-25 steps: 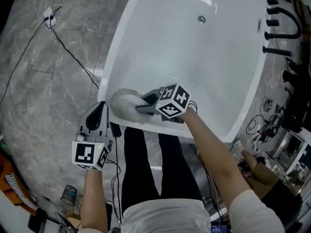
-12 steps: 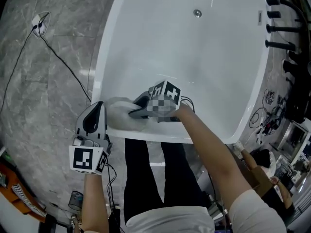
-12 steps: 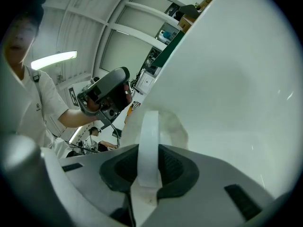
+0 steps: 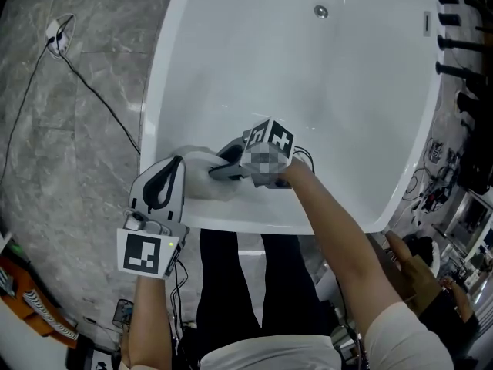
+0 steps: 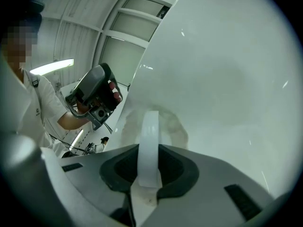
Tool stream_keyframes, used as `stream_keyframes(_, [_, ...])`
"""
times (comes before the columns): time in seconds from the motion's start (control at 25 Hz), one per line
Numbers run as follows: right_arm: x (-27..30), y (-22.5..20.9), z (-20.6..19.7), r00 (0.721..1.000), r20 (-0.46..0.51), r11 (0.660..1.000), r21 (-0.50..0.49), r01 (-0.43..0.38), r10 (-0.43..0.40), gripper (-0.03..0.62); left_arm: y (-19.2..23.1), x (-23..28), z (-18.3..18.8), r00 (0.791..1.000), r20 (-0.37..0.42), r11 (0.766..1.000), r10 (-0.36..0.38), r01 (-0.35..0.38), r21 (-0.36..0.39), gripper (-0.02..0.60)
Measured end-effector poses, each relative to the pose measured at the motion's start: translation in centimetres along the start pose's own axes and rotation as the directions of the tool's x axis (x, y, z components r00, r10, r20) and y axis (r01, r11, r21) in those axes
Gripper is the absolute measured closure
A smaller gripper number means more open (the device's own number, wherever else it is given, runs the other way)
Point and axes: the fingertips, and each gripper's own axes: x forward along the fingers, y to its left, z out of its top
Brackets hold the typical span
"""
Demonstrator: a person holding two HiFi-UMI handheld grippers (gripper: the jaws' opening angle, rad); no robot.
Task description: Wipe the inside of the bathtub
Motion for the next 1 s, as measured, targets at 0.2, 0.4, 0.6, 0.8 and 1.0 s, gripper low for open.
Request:
stream_keyframes(0.2, [0.0,-3.6,-0.7,0.999,0.001,0.998,0.011,0.054,-0.054,0.5,-0.2,1.9,-0.1,1.0,-0.022,1.0,-0.022,0.022,-0.007,0.574])
stream_keyframes(0.4, [-0.2,-7.2,-1.4,0.999,-0.003,0.998,0.048,0.045,-0.045,0.5,-0.6,3.4,-0.3,0.998,-0.052,1.0,-0.028,0.028,-0.011,0.574])
stream_keyframes(0.6, [-0.3,-9.7,-1.8,0.999,-0.007,0.998,0.044,0.04,-0.04,0.5,-1.2,4.4,-0.7,0.997,-0.057,0.999,-0.045,0.045,-0.004,0.574])
stream_keyframes(0.8, [-0.5,-11.8,-2.3,0.999,0.02,0.998,0.039,0.049,-0.05,0.5,-1.5,5.8,-1.4,0.997,-0.046,0.998,-0.055,0.054,-0.017,0.574])
stream_keyframes(1.0, [-0.8,-14.3,-2.6,0.995,0.043,0.995,0.039,0.088,-0.089,0.5,-2.0,6.9,-1.7,0.997,-0.045,0.998,-0.063,0.063,-0.008,0.574])
